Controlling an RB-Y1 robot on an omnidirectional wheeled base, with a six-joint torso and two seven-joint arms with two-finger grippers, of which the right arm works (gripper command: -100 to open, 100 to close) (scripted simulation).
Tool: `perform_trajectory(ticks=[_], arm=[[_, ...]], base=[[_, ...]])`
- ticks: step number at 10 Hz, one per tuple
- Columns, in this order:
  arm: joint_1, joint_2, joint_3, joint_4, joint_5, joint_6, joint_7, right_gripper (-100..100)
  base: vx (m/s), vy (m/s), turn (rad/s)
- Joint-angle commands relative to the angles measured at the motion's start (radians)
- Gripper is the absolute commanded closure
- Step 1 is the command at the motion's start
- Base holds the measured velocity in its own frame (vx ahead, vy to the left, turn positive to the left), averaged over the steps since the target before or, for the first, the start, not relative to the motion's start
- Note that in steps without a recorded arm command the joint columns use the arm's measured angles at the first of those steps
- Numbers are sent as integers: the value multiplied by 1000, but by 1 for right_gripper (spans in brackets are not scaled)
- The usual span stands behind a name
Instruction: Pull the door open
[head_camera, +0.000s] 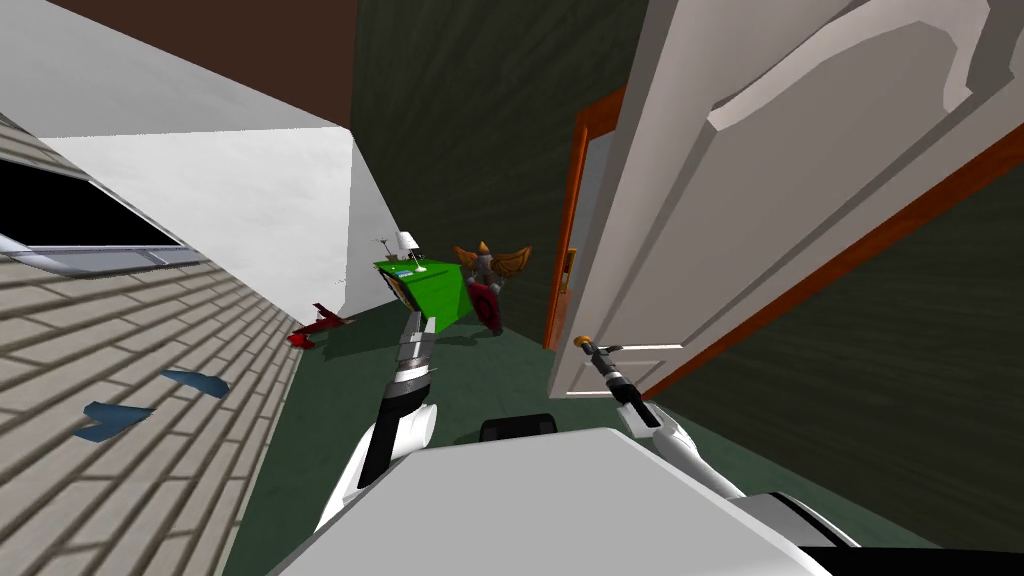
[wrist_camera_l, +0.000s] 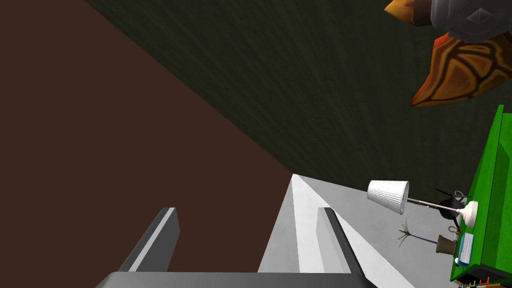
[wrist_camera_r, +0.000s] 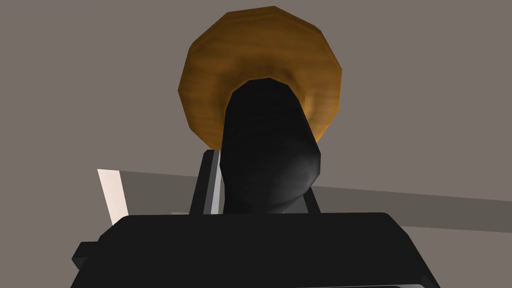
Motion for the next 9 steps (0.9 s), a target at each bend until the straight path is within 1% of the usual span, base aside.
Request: perform_trajectory(ticks=[1,3,4,5,6,7,8,9], arm=[[22,-20,16,-7,6,-31,-20,100],[49,-41,37,-19,14,-61,-45,100],[71,-59,55,-29,21,-87,-66,100],[80,-67,62,-33,24,-97,-75,100],[80,-67,62,-33,24,-97,-75,100],[73,-60,65,-21,25,-100,-74,100],[96,-73,83,-32,34,-129,-84,100],[105,-79,91,-37,38,-142,-88,100]], base=[[-82,-32,8],[-106,-25,17],[-124,-43,24],[-116,-54,13],[-77,-31,-2],[-30,-6,1],[-76,-3,-22],[-99,-25,-39]])
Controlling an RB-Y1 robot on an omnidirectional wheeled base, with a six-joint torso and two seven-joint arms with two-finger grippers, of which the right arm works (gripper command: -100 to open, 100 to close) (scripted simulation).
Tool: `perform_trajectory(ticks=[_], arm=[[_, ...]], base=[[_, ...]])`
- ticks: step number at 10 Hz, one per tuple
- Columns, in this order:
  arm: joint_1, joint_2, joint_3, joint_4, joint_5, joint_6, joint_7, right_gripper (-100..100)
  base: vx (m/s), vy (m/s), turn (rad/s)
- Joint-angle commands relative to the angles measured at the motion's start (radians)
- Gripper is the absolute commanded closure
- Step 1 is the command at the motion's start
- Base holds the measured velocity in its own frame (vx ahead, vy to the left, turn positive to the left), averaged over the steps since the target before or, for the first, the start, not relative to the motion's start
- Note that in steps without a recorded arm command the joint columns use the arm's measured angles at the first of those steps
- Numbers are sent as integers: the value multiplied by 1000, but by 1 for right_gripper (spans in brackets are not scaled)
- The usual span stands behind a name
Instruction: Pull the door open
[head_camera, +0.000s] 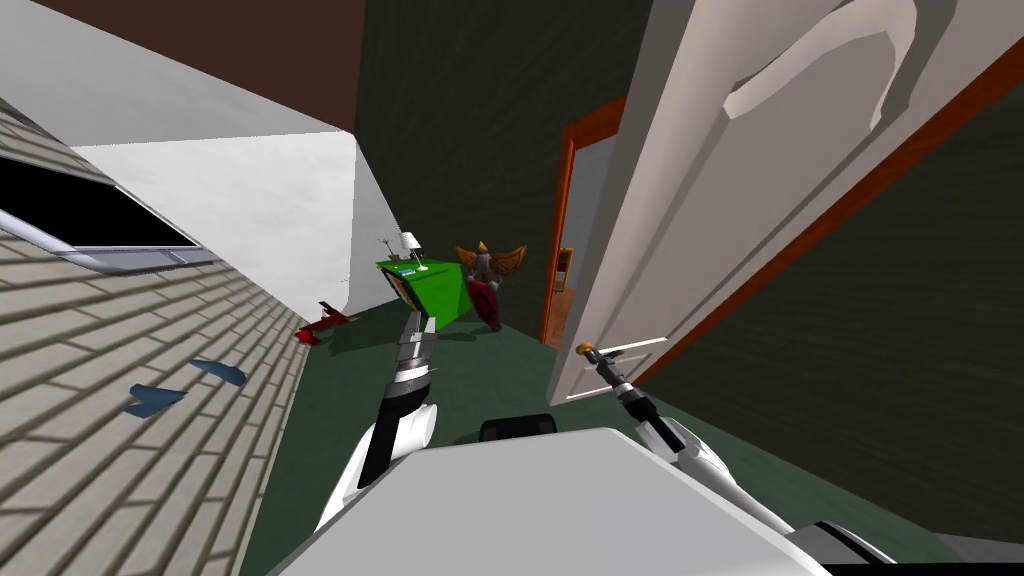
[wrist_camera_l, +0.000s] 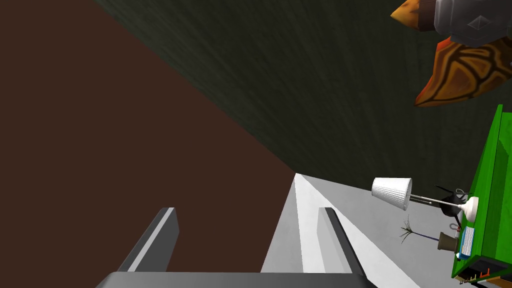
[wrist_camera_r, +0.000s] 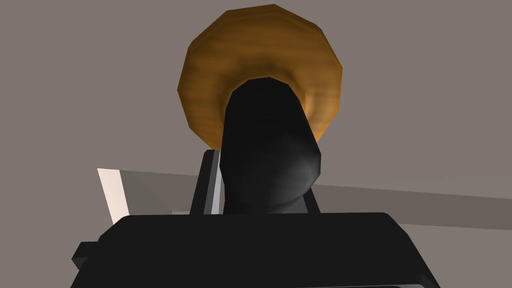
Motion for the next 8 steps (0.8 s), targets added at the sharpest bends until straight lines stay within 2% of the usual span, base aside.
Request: perform_trajectory(ticks=[1,5,8], arm=[[31,-10,16,-22,9,-25,-5,100],[79,-42,55,-46,29,-94,-25,100],[112,-65,82,-62,43,-143,-38,100]], base=[[-105,-51,-33],[-83,-51,-31],[-72,-90,-11]])
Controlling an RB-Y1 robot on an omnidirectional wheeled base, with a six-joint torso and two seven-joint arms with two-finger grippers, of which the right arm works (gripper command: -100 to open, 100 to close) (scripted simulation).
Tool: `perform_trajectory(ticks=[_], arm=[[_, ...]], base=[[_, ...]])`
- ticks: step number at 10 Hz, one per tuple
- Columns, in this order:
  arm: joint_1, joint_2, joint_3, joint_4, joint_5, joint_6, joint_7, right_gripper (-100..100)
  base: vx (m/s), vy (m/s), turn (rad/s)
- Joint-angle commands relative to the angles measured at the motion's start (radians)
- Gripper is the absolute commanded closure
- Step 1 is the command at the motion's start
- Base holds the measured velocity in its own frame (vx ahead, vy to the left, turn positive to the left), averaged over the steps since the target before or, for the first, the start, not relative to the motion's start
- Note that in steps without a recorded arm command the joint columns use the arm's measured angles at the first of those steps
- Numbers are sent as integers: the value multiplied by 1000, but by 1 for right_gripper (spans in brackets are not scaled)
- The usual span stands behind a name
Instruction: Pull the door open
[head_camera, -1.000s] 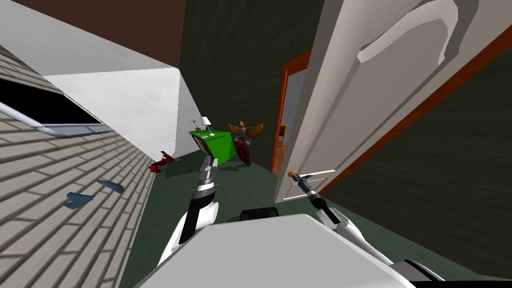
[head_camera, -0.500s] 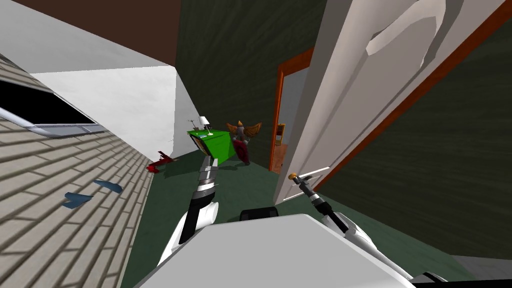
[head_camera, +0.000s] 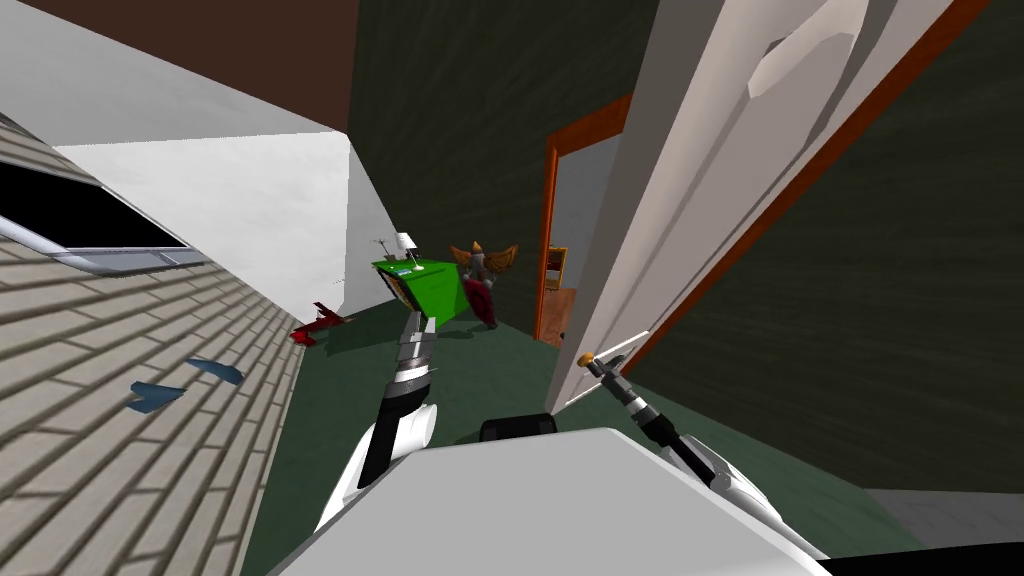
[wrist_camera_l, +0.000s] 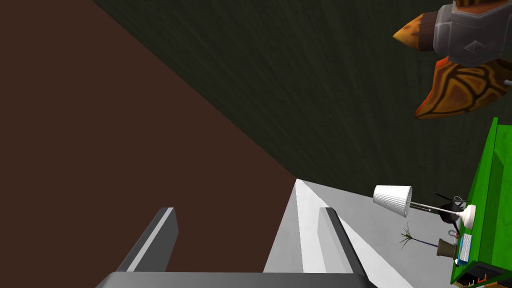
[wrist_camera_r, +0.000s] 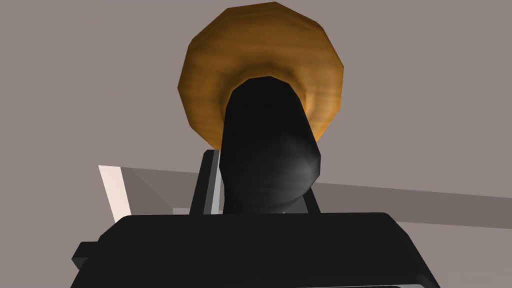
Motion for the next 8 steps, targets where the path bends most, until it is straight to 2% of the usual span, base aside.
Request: perform_trajectory(ticks=[1,2,3,6,8], arm=[[16,-6,17,-9,9,-29,-4,100],[30,-16,28,-16,15,-49,-9,100],[10,-14,19,3,10,-37,-10,100],[10,-8,18,29,12,-36,-14,100],[9,-1,18,56,14,-36,-18,100]], base=[[-44,-88,-5],[-68,-46,116],[-25,-19,47],[102,74,73],[107,80,194]])
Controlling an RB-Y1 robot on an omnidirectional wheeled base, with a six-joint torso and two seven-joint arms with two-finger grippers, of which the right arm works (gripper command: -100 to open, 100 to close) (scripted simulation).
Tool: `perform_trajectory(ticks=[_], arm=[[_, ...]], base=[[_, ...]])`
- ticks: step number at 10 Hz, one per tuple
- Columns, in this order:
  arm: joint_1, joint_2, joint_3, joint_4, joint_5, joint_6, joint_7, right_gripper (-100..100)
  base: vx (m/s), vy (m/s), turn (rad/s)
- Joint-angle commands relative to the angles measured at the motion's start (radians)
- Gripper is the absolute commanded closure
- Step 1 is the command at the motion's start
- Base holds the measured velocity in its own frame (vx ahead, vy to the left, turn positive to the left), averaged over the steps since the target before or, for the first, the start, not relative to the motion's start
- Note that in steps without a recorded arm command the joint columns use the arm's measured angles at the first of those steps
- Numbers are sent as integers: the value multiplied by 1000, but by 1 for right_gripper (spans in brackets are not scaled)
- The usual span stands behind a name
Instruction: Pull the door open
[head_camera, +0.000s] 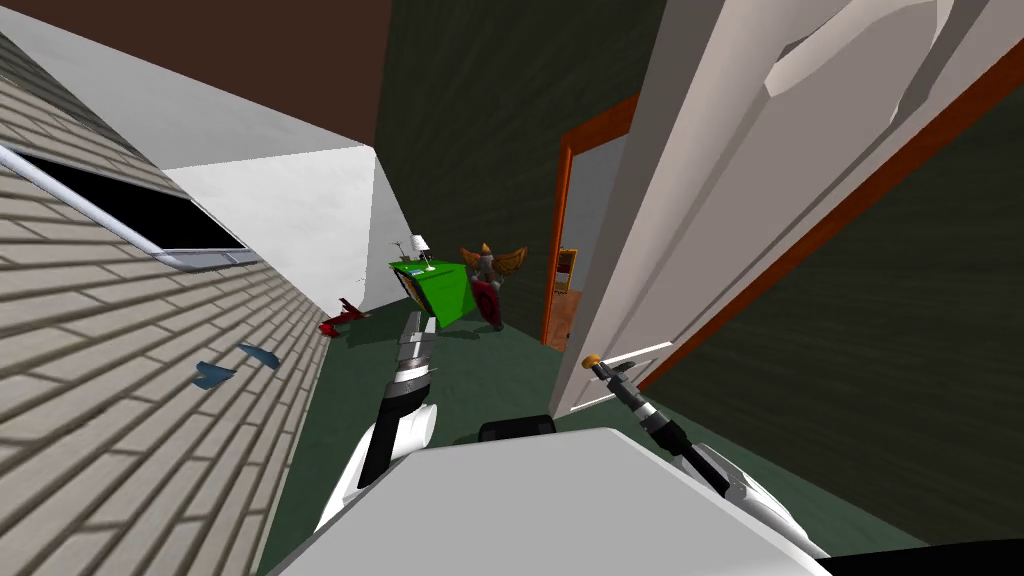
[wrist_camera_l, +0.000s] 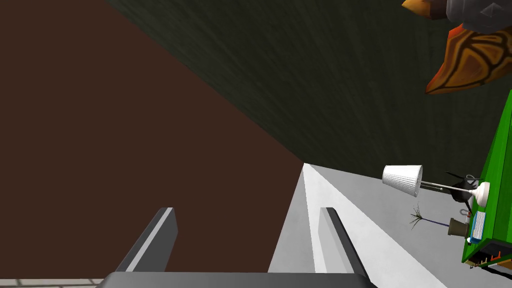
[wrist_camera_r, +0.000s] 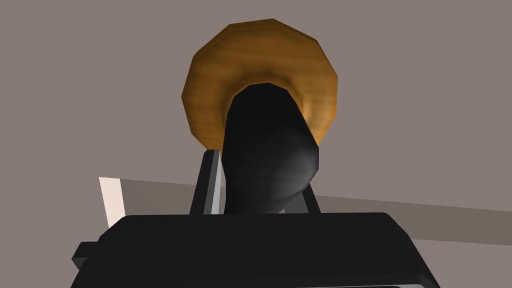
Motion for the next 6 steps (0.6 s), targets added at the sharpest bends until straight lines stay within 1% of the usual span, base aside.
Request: perform_trajectory(ticks=[1,2,3,4,6], arm=[[-4,21,23,27,15,-10,-4,100],[-4,22,24,35,15,-12,-6,100],[-4,22,25,46,16,-18,-8,100],[-4,22,25,46,16,-18,-8,100],[-4,22,25,46,16,-18,-8,100]], base=[[80,22,180],[59,17,138],[40,-22,181],[12,-35,61],[-7,-7,-16]])
